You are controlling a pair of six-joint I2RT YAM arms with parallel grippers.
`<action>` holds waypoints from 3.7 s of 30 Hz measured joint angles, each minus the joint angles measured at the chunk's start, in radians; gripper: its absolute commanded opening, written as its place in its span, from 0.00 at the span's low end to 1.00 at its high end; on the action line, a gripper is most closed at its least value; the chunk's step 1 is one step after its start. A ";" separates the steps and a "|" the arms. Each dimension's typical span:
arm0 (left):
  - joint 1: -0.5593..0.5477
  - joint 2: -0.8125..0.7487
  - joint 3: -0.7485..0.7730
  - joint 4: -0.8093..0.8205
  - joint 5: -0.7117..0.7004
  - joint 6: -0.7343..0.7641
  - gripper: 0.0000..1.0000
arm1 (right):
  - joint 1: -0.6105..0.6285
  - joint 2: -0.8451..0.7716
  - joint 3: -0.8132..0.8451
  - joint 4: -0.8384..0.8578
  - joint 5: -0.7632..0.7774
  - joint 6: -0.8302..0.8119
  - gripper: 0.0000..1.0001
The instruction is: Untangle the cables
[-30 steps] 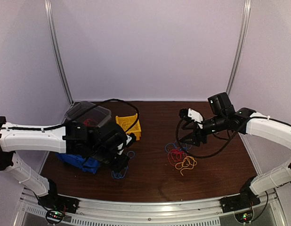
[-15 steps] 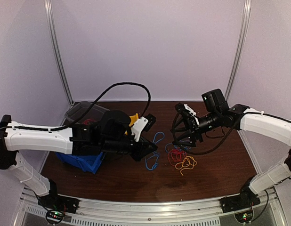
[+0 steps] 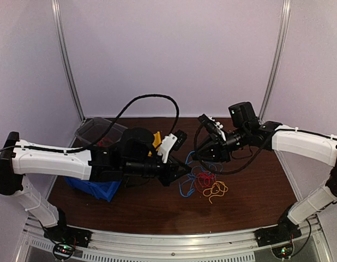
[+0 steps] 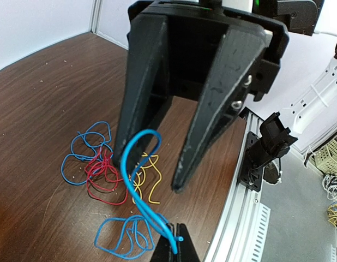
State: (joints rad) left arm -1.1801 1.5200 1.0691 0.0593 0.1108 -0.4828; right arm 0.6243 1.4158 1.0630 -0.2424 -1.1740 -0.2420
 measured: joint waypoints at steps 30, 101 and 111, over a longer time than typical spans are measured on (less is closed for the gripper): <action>0.031 -0.003 -0.378 0.384 -0.215 -0.017 0.58 | -0.002 -0.015 0.363 -0.416 0.125 -0.164 0.00; 0.082 0.325 -0.312 0.986 -0.002 -0.076 0.00 | -0.006 -0.038 0.402 -0.412 0.073 -0.094 0.00; 0.112 0.255 -0.412 0.890 -0.100 -0.132 0.00 | -0.200 -0.038 0.513 -0.402 0.072 -0.063 0.00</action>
State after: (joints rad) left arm -1.0679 1.7748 0.6571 0.9497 0.0109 -0.6151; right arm 0.4244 1.3781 1.5761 -0.6441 -1.1023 -0.3050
